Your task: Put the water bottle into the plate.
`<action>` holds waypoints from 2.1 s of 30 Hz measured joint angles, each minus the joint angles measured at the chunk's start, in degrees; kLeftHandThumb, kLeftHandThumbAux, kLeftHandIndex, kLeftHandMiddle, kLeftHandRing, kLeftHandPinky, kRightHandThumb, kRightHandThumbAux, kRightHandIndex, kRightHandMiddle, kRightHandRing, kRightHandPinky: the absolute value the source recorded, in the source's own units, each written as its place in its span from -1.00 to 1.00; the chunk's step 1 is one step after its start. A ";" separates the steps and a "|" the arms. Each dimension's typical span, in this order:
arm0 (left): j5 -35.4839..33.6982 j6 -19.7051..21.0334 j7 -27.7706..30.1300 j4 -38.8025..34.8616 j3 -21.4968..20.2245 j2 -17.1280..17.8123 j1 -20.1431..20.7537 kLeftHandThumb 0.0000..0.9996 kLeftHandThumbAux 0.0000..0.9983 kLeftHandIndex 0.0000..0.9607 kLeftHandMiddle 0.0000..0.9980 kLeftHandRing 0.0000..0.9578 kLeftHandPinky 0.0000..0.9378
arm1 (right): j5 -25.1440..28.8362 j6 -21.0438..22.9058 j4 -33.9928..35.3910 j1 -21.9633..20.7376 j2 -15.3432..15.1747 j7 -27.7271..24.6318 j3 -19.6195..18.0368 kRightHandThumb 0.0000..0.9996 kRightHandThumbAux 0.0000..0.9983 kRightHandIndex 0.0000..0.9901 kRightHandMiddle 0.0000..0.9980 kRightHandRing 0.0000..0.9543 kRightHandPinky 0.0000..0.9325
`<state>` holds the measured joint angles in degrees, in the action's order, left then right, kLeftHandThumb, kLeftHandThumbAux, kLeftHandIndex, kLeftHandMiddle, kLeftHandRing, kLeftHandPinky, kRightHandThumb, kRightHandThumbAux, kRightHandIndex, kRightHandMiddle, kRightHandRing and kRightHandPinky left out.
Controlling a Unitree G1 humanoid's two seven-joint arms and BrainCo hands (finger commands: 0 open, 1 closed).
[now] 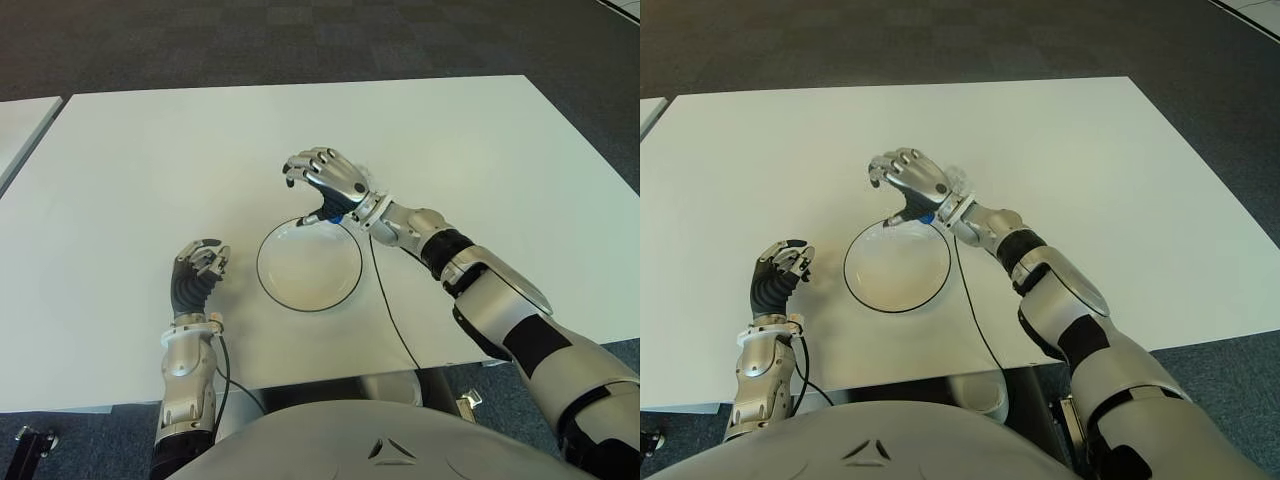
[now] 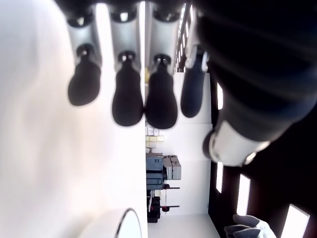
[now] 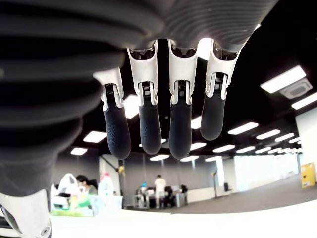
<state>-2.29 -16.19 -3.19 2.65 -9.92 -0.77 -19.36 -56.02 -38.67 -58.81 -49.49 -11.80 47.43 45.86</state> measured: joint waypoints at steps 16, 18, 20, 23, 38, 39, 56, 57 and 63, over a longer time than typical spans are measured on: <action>-0.02 -1.17 0.00 0.10 -0.04 -0.09 0.00 0.41 0.44 -0.10 0.49 0.52 0.55 | -7.35 0.01 2.96 1.01 -0.31 7.48 5.49 0.44 0.43 -0.11 0.82 0.90 0.95; -0.01 -1.14 0.00 0.10 -0.04 -0.08 0.00 0.41 0.44 -0.10 0.48 0.52 0.55 | -7.79 0.31 3.30 1.03 -0.40 7.43 5.70 0.43 0.43 -0.11 0.81 0.90 0.95; -0.01 -1.14 0.00 0.11 -0.04 -0.07 0.00 0.41 0.44 -0.10 0.48 0.52 0.55 | -7.87 0.47 3.50 1.09 -0.58 7.09 5.77 0.43 0.44 -0.11 0.81 0.90 0.95; -0.01 -1.14 0.00 0.11 -0.06 -0.02 0.00 0.41 0.44 -0.10 0.48 0.52 0.54 | -7.75 0.81 3.21 1.06 -0.73 6.03 5.66 0.43 0.43 -0.11 0.81 0.90 0.94; -0.25 -1.10 0.26 0.19 -0.15 0.09 0.03 0.41 0.44 -0.10 0.47 0.50 0.54 | -1.73 0.83 0.25 -0.55 -2.86 -2.18 -0.47 0.41 0.44 -0.12 0.65 0.70 0.67; -0.24 -1.16 0.26 0.21 -0.15 0.09 0.05 0.41 0.44 -0.10 0.47 0.50 0.54 | -1.35 0.82 0.13 -0.86 -3.04 -2.89 -0.92 0.41 0.44 -0.12 0.63 0.68 0.64; 0.11 0.41 0.15 0.10 -0.13 0.16 0.19 0.41 0.44 -0.10 0.46 0.50 0.54 | 4.65 5.88 -5.52 -5.85 -4.66 -17.92 -6.85 -0.20 0.26 -0.84 -0.80 -0.75 -0.65; 0.17 0.43 0.02 0.08 -0.13 0.16 0.19 0.41 0.44 -0.10 0.46 0.50 0.54 | 4.65 6.80 -5.65 -6.09 -4.83 -18.23 -7.03 -0.21 0.25 -0.86 -0.84 -0.79 -0.69; 0.70 0.42 -0.54 -0.08 -0.12 0.11 0.18 0.41 0.44 -0.10 0.46 0.50 0.53 | 4.68 12.47 -5.79 -7.56 -5.96 -21.51 -8.29 -0.18 0.06 -0.98 -0.98 -0.97 -0.95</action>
<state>-1.59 -15.77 -3.74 2.58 -10.03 -0.66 -19.18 -51.34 -26.20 -64.60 -57.05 -17.76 25.91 37.57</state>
